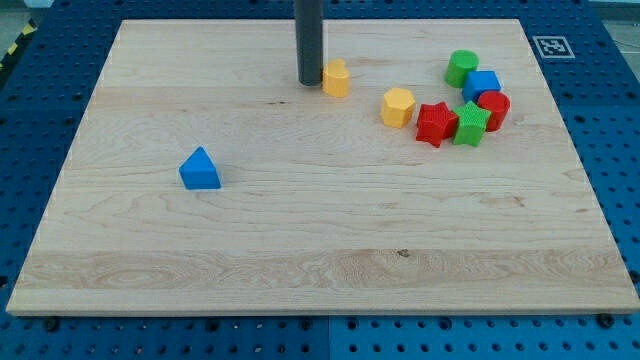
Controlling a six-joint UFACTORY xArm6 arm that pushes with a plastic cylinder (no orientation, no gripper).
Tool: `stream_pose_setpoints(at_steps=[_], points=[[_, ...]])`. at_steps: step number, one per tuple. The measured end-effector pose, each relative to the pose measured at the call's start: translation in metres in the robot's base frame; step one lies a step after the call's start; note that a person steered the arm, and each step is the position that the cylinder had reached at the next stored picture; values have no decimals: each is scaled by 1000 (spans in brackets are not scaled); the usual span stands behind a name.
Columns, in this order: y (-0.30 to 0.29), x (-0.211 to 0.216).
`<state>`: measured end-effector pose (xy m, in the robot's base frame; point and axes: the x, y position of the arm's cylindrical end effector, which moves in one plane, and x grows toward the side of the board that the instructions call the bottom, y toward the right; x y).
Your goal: Move ram to the left of the yellow heart
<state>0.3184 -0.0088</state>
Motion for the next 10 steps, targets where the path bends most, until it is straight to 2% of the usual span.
stream_pose_setpoints(at_steps=[2,3,4,5,6,7,8,10], points=[[21,8],[23,-22],[26,-25],[53,-29],[63,-8],[56,-8],[7,-8],[3,18]])
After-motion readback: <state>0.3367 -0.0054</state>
